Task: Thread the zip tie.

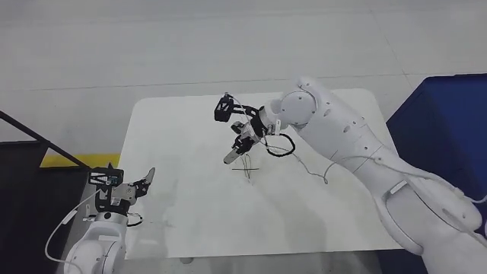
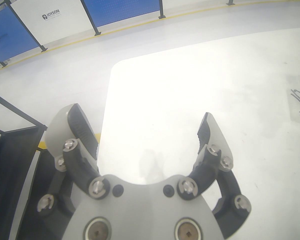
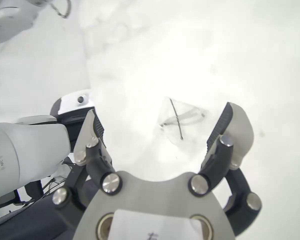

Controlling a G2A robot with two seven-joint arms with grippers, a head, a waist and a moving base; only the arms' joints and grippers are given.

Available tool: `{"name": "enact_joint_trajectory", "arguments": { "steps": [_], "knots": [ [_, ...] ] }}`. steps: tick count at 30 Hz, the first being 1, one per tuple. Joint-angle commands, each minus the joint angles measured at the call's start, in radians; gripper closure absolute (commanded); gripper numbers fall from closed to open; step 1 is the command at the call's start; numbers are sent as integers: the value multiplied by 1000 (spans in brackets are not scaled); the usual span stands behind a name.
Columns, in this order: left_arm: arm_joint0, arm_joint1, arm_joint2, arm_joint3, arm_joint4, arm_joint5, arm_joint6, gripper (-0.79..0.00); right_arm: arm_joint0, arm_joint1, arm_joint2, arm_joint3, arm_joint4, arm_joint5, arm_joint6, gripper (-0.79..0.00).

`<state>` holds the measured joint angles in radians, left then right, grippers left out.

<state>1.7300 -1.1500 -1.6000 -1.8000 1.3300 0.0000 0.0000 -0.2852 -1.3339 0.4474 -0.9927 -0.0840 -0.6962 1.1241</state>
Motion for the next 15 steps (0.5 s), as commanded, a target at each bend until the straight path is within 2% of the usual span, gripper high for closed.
{"name": "enact_joint_trajectory", "arguments": {
  "steps": [1, 4, 6, 7, 11, 15],
  "knots": [
    [0, 0, 0, 0, 0, 0, 0, -785, 30, 12, -71, -15, -32, 24, 24, -785],
    [0, 0, 0, 0, 0, 0, 0, -785, 59, 10, -140, -14, 20, 89, 89, -776],
    [0, 0, 0, 0, 0, 0, 0, -785, 72, 2, -173, -5, 52, 113, 112, -489],
    [0, 0, 0, 0, 0, 0, 0, -785, 79, -2, -192, 2, 58, 123, 123, -385],
    [0, 0, 0, 0, 0, 0, 0, -785, 103, -16, -253, 33, 67, 122, 122, -274],
    [0, 0, 0, 0, 0, 0, 0, -785, 93, -45, -277, 56, -1, 142, 142, -231]
  ]
}}
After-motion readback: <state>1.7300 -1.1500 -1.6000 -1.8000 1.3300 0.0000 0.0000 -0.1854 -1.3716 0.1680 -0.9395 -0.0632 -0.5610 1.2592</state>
